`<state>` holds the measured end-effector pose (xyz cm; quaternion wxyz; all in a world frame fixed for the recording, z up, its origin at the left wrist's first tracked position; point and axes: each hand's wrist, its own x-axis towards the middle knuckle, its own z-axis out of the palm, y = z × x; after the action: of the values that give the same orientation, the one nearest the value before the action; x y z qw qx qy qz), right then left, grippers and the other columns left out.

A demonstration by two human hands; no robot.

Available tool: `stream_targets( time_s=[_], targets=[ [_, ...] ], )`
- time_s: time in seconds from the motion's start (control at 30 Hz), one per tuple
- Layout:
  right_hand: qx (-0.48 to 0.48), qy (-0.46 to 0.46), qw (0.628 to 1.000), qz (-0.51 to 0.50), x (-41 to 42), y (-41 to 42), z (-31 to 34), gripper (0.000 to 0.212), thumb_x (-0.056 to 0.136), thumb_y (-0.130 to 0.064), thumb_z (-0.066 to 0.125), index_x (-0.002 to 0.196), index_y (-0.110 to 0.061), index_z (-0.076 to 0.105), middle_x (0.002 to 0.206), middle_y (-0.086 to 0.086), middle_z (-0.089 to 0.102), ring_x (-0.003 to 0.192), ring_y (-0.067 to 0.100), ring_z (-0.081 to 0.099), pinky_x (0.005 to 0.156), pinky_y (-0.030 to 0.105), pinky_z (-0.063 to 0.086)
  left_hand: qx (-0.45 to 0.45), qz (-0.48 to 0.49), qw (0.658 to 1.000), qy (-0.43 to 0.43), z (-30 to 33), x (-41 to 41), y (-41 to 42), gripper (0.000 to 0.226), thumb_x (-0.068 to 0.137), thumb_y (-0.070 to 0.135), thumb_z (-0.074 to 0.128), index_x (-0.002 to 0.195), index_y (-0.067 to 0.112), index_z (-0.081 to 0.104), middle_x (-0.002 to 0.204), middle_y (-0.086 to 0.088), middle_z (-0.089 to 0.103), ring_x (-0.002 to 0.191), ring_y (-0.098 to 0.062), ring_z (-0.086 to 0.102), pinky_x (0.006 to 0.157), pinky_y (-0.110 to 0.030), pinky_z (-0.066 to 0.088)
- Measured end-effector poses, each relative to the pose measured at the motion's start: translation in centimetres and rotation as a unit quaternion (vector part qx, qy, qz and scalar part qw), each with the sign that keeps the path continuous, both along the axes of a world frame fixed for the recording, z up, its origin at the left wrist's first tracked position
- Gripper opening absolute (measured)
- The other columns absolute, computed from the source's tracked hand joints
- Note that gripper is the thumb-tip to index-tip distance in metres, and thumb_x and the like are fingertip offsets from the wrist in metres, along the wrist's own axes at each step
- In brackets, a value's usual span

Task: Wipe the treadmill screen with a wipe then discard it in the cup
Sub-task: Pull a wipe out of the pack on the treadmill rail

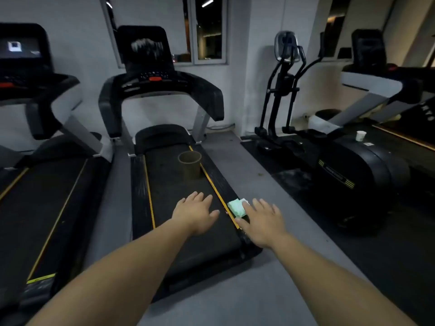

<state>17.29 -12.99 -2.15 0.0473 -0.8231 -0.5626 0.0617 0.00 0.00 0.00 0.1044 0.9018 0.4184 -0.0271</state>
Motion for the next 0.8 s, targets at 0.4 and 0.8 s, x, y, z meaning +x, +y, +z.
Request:
stream_targets(
  time_s=[0.4, 0.8],
  targets=[
    [-0.075, 0.038, 0.996, -0.002, 9.3, 11.8, -7.7, 0.069, 0.107, -0.062, 0.027, 0.165, -0.028, 0.015, 0.173, 0.007, 0.016, 0.161, 0.027, 0.006, 0.13, 0.055, 0.006, -0.059, -0.013, 0.997, 0.053, -8.2, 10.5, 11.7, 0.073, 0.106, 0.06, 0.028, 0.167, 0.024, 0.011, 0.176, -0.007, 0.009, 0.162, -0.025, 0.002, 0.13, -0.049, 0.009],
    [-0.139, 0.057, 0.987, 0.052, 24.3, 25.2, -16.0, 0.068, 0.108, -0.06, 0.026, 0.165, -0.026, 0.015, 0.173, 0.009, 0.017, 0.161, 0.029, 0.008, 0.129, 0.055, 0.007, -0.115, 0.039, 0.989, 0.089, -17.0, 23.4, 23.1, 0.075, 0.105, 0.061, 0.029, 0.167, 0.025, 0.009, 0.176, -0.007, 0.01, 0.162, -0.025, 0.003, 0.129, -0.049, 0.01]
  ],
)
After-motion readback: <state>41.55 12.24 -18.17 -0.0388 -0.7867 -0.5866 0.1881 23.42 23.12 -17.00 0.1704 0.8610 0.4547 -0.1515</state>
